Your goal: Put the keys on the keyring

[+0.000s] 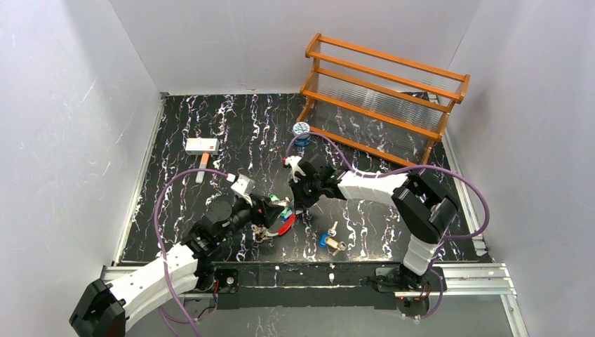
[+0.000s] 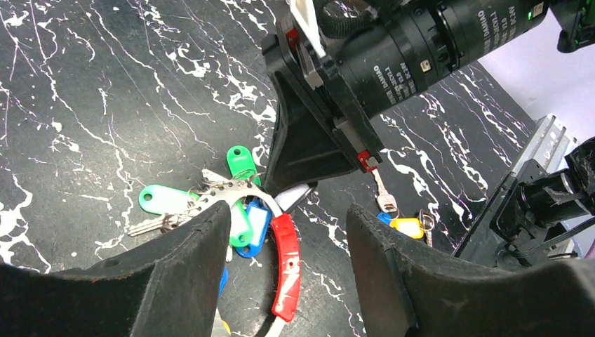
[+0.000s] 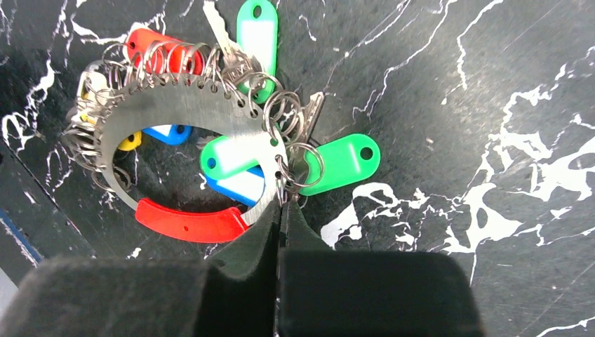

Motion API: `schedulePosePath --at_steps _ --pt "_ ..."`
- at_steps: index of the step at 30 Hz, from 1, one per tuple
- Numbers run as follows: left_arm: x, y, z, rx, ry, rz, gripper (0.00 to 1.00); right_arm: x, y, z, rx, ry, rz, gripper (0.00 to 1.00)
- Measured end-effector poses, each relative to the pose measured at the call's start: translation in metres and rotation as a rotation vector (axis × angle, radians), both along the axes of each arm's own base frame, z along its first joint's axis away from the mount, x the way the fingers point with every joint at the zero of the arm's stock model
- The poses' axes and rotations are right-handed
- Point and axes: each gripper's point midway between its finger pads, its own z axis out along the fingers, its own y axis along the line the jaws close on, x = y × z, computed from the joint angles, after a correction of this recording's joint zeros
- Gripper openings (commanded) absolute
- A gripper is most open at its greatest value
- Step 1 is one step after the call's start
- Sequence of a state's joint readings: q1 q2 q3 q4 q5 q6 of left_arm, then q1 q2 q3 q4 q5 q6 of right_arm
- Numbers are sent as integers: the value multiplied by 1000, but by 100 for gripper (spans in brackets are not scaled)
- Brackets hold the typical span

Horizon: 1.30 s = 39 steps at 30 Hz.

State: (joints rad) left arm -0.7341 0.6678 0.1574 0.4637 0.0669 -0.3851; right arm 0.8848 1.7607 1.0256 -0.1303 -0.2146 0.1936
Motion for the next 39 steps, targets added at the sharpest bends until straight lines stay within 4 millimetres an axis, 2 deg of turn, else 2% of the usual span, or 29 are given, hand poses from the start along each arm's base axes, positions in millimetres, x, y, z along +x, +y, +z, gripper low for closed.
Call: schedulePosePath --at_steps 3,7,9,18,24,26,29,31,37,39 --pt "0 0 0 0 2 1 59 4 5 7 14 -6 -13 4" --pt "0 0 -1 -4 7 1 59 7 10 13 44 25 -33 38" --pt "0 0 -1 -5 8 2 59 11 11 15 64 52 -47 45" --pt "0 1 -1 -13 16 11 59 27 2 20 120 137 -128 44" --pt "1 3 -6 -7 42 31 59 19 7 24 155 174 -83 45" --pt "1 3 -10 0 54 34 59 15 10 23 167 189 -61 42" --pt "0 4 -15 10 71 36 58 4 11 15 181 236 -23 27" --pt "1 4 -16 13 73 39 58 -6 10 8 189 279 -4 23" --pt "2 5 -16 16 73 47 57 -44 5 -1 227 417 58 21" --pt "3 7 -17 18 76 63 56 -53 6 1 251 437 86 27"
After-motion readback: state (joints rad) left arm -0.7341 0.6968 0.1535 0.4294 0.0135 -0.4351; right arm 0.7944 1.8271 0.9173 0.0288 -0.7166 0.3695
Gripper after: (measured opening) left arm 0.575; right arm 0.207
